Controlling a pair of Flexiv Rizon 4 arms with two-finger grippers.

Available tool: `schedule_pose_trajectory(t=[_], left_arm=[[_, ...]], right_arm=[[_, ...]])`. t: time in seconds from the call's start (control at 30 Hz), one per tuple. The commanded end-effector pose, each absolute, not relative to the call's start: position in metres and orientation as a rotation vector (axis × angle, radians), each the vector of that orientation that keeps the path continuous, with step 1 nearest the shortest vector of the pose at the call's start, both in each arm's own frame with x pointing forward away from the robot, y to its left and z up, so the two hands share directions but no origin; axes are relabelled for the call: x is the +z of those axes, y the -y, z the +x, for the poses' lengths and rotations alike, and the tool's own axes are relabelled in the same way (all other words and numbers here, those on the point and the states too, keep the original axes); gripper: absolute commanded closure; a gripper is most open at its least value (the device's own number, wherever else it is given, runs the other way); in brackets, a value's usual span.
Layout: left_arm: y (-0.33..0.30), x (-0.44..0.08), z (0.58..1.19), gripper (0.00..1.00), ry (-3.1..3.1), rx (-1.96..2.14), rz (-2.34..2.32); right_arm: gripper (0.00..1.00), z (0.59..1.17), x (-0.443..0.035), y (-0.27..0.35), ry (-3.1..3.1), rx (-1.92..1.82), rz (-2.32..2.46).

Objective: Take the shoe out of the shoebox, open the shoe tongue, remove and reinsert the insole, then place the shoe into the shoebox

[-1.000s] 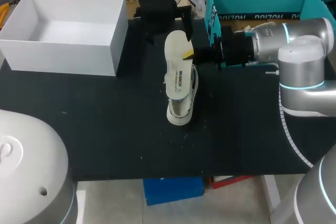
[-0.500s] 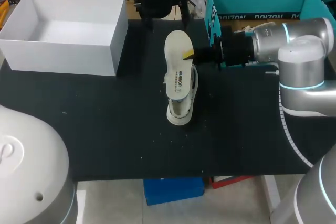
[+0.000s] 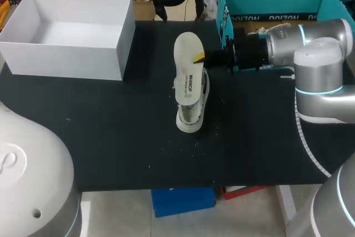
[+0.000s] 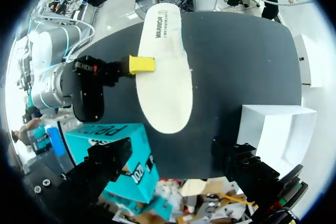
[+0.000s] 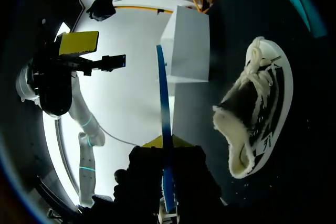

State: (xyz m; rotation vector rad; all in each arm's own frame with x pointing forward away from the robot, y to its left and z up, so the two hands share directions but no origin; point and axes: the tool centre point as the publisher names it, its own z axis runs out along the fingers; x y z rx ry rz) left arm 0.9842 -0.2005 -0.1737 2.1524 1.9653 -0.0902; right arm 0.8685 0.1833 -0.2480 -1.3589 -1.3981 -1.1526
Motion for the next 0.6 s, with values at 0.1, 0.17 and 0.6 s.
schedule_pose_trajectory(t=[0.1,0.17,0.6], left_arm=[[0.205,-0.173,0.973,0.00,-1.971,-0.099,2.157],[0.204,-0.170,0.962,0.00,-1.973,-0.100,2.152],[0.201,-0.166,0.870,0.00,-2.002,-0.097,2.148]], right_arm=[[1.00,0.868,-0.248,-0.184,1.398,-1.153,-1.361],[1.00,0.868,-0.248,-0.184,1.398,-1.153,-1.361],[1.00,0.868,-0.248,-0.184,1.398,-1.153,-1.361]])
